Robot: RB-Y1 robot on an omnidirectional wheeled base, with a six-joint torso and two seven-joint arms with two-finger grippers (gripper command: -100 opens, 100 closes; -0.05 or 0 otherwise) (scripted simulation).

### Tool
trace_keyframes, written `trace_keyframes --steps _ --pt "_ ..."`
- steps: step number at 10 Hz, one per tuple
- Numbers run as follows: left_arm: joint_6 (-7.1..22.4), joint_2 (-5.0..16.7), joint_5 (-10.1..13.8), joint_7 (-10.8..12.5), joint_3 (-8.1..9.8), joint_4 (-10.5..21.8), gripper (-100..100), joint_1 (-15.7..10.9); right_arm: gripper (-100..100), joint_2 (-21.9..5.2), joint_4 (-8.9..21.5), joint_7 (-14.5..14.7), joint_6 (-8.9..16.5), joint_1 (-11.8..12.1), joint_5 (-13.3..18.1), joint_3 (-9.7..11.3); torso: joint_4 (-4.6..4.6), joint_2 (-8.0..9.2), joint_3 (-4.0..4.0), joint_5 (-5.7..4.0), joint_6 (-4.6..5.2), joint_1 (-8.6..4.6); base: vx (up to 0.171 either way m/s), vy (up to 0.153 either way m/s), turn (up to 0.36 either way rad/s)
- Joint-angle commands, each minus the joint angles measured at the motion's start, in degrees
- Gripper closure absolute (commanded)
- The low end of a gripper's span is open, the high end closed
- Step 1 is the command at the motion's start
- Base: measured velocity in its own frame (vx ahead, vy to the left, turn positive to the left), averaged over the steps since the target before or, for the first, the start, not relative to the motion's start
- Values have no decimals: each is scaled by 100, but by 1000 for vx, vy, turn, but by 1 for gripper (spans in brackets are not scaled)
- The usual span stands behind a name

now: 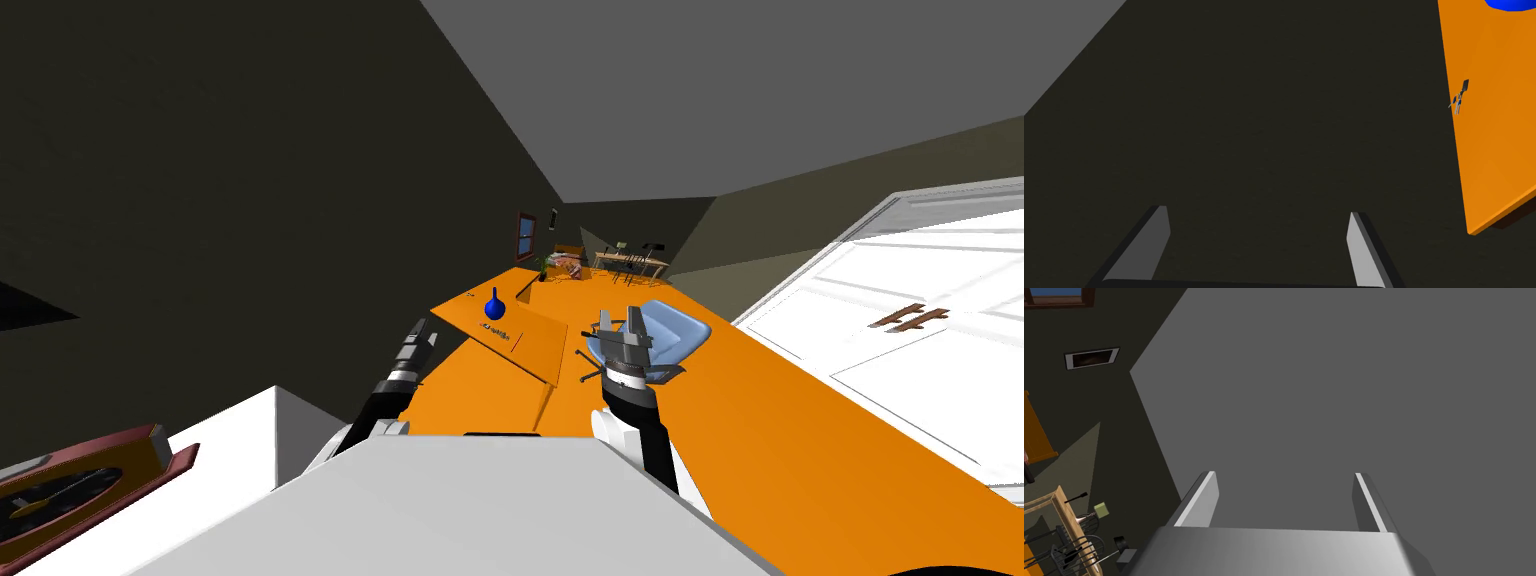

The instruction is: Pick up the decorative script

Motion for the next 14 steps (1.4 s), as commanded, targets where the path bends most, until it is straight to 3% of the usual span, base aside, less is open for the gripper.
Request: trace_keyframes --steps 1,2,3,4,6,7,9,10,11,14 --pt "221 250 168 1 18 286 -100 9 0 0 0 0 0 0 0 0 0 0 0 0 0 0 -54 -114 -301" --pt "221 250 168 1 18 324 -100 9 0 1 0 0 0 0 0 1 1 6 3 -4 -1 -20 -40 -91 -67" --pt "384 422 289 -17 24 578 -100 -25 0 0 0 0 0 1 0 0 1 3 2 -5 -5 -15 -55 -112 -180" --pt "400 422 289 -17 24 578 -100 -25 0 1 0 0 0 0 0 0 1 7 4 -5 -1 -22 -54 -90 -98" --pt "761 769 559 -73 36 1040 -100 -107 0 0 0 0 0 0 0 0 3 12 7 -4 -1 -18 -74 -128 -250" --pt "785 797 559 -73 36 1134 -100 -107 0 1 0 0 0 0 0 1 4 18 10 -7 -1 -33 -53 -121 -123" --pt "1162 1166 861 -155 50 1571 -100 -209 0 1 0 0 0 0 0 0 2 5 4 -7 -2 -31 -37 -163 -278" --pt "1194 1205 861 -155 50 1737 -100 -209 0 1 0 0 0 0 0 1 2 8 5 -10 -1 -43 -25 -125 -134" --pt "1404 1417 1022 -205 59 1881 -100 -266 0 0 0 0 0 1 0 0 2 5 3 -8 -6 -26 -3 -117 -220" --pt "1404 1417 1022 -205 59 2052 -100 -266 0 -1 0 0 0 2 0 -2 -1 -6 -3 0 -8 9 4 -38 -29"
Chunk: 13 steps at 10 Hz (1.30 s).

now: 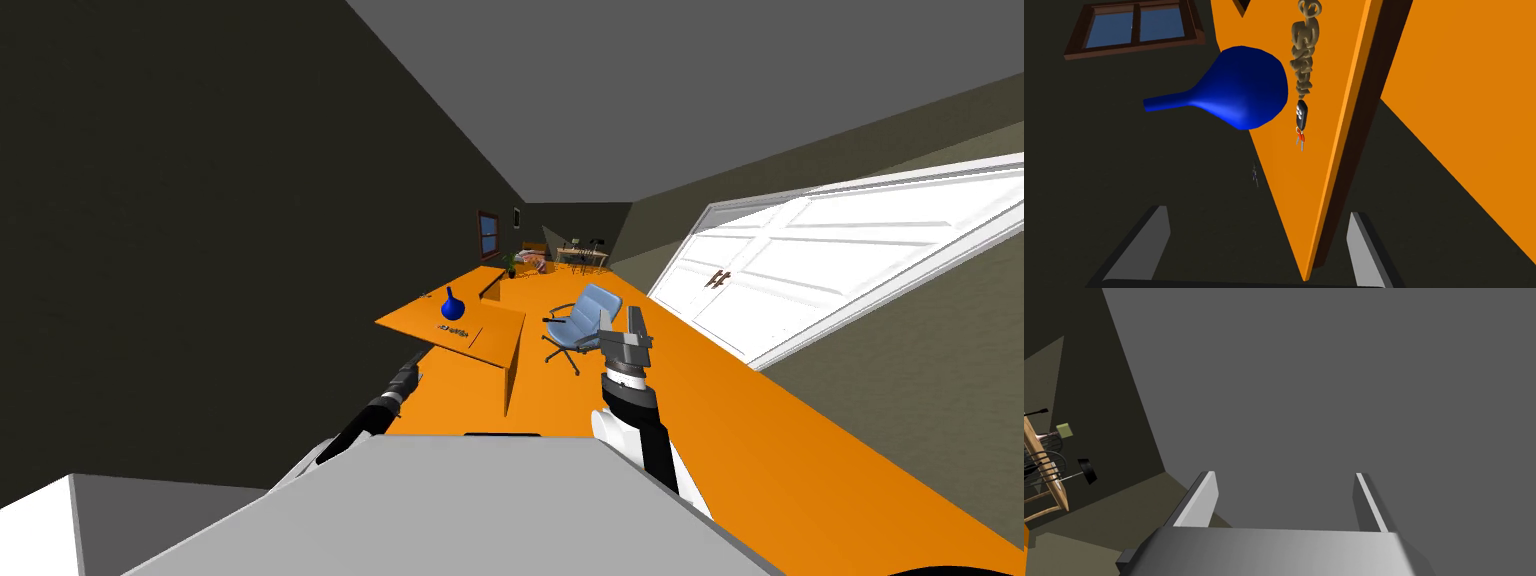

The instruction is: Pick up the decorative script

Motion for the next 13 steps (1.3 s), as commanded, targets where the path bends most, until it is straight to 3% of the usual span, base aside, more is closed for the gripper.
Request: trace_keyframes --steps 1,2,3,4,5,6,7,8,9,10,11,12,13 --pt "204 206 161 -60 9 286 -100 -68 0 0 0 0 0 0 0 0 0 0 0 0 0 0 0 -73 -246" --pt "204 206 161 -60 9 363 -100 -68 0 1 0 0 0 -1 0 1 0 0 0 -3 6 -21 -3 -82 -137" --pt "416 422 332 -123 19 561 -100 -133 0 1 0 0 0 0 0 1 0 1 1 -5 1 -26 31 -119 -234" --pt "416 422 332 -123 19 688 -100 -133 0 1 0 0 0 -1 0 2 -1 -8 -4 -7 5 -39 24 -104 -125" --pt "556 639 506 -192 28 976 -100 -200 0 1 0 0 0 0 0 1 -2 -7 -4 -8 1 -36 15 -120 -256" --pt "628 639 506 -192 28 1017 -100 -200 0 1 0 0 0 -1 0 2 -1 -7 -4 -8 6 -41 6 -111 -115" --pt "837 855 682 -267 37 1230 -100 -269 0 1 0 0 0 0 0 1 0 0 0 -9 -1 -40 11 -139 -226" --pt "837 855 682 -267 37 1348 -100 -269 0 1 0 0 0 -1 0 2 0 -2 -1 -10 5 -48 23 -95 -112" --pt "1044 1069 861 -349 44 1637 -100 -340 0 1 0 0 0 0 0 1 -1 -4 -2 -8 0 -35 38 -100 -191" --pt "1044 1069 861 -349 44 1678 -100 -340 0 1 0 0 0 0 0 1 -1 -8 -4 -8 2 -35 35 -79 -116" --pt "1247 1273 1041 -437 48 1898 -100 -413 0 1 0 0 0 0 0 0 -1 -6 -4 -7 -1 -28 36 -91 -271" --pt "1247 1279 1041 -437 48 2006 -100 -413 0 1 0 0 0 -1 0 1 -1 -7 -4 -7 4 -30 47 -77 -104" --pt "1446 1485 1221 -531 50 2200 -100 -487 0 0 0 0 0 1 0 0 -2 -10 -6 -6 -2 -28 72 -90 -183"
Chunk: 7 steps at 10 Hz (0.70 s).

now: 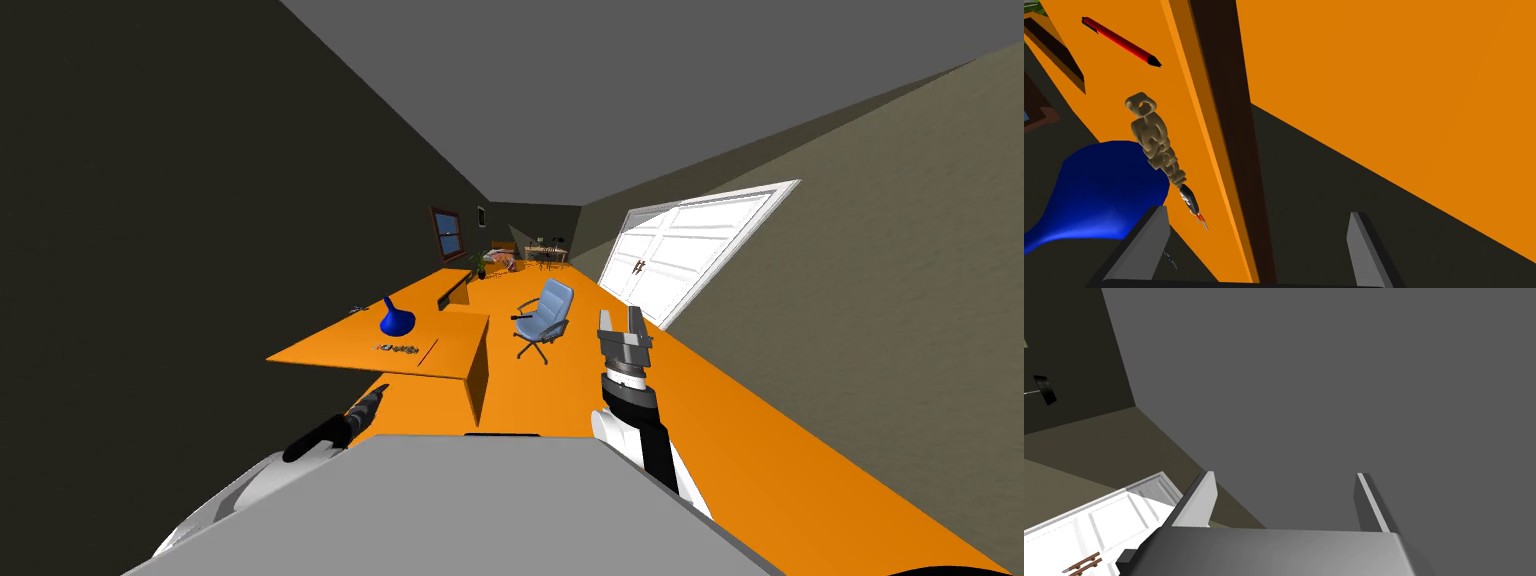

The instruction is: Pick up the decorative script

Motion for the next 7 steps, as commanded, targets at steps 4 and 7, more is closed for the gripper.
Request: trace_keyframes --steps 4,7 --pt "272 328 294 -151 -21 605 -100 -105 0 0 0 0 0 0 0 0 2 12 6 2 -1 9 44 -60 -107" --pt "460 522 473 -256 -28 922 -100 -179 0 0 0 0 0 1 0 -1 2 11 6 3 -6 15 42 -44 -83"
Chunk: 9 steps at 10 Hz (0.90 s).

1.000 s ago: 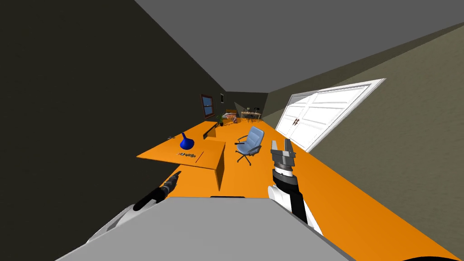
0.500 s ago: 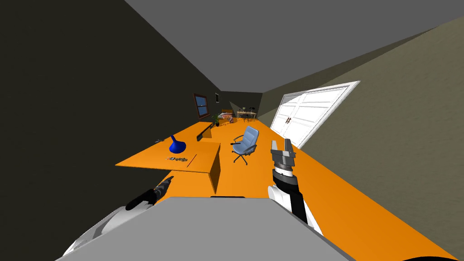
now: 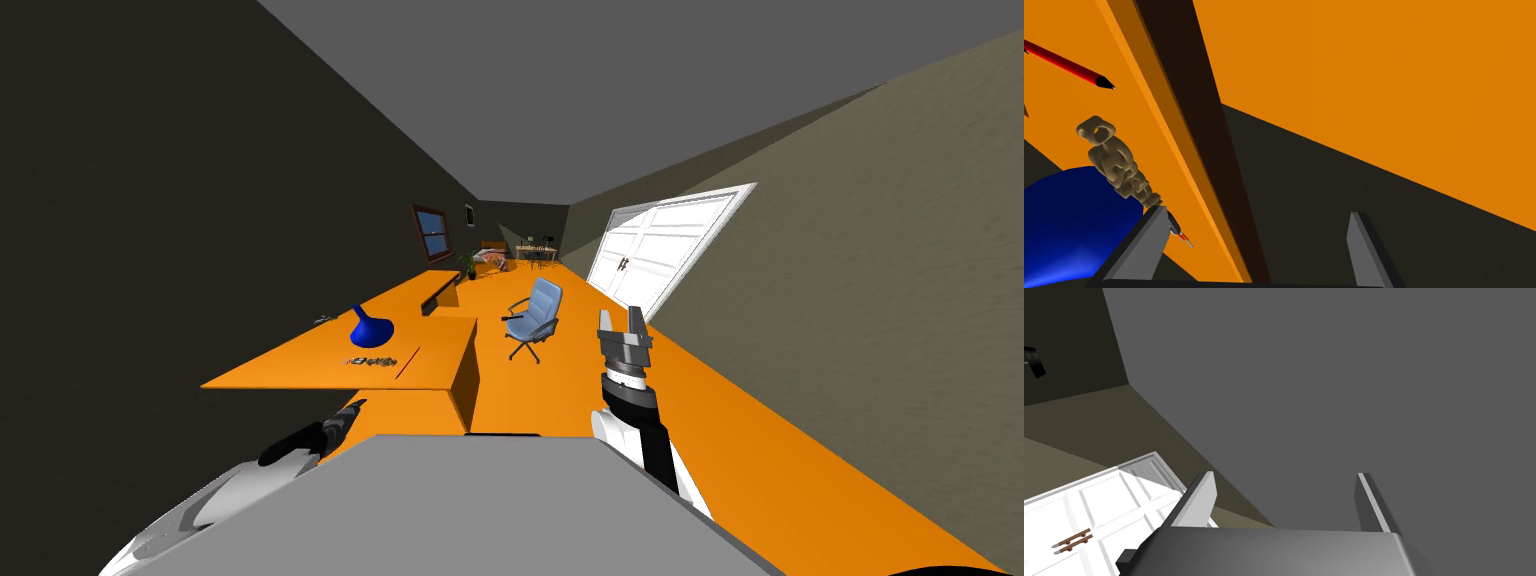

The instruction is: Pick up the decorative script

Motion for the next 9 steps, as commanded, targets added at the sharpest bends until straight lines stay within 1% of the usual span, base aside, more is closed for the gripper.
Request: trace_keyframes --steps 1,2,3,4,5,6,7,9 --pt "214 234 225 -129 -33 286 -100 -118 0 0 0 0 0 0 0 0 0 0 0 0 0 0 65 -87 -208" --pt "214 234 225 -129 -33 431 -100 -118 0 0 0 0 0 -1 0 1 0 -5 -3 -2 5 -10 68 -59 -96" --pt "387 413 399 -243 -48 703 -100 -189 0 0 0 0 0 0 0 0 -1 -6 -4 -2 0 -3 102 -44 -187" --pt "387 413 399 -243 -48 733 -100 -189 0 0 0 0 0 0 0 0 -3 -16 -8 0 3 2 86 -32 -88" --pt "551 585 568 -361 -67 1004 -100 -259 0 0 0 0 0 1 0 0 -3 -12 -8 0 -1 7 78 -37 -154" --pt "551 585 568 -361 -67 1025 -100 -259 0 0 0 0 0 0 0 0 -2 -11 -6 1 3 6 79 -35 -91" --pt "707 748 733 -481 -89 1254 -100 -328 0 0 0 0 0 1 0 0 -2 -10 -6 1 -1 5 103 -53 -150" --pt "707 748 733 -481 -89 1305 -100 -328 0 0 0 0 0 1 0 0 -3 -13 -8 0 -2 5 63 -19 -28"
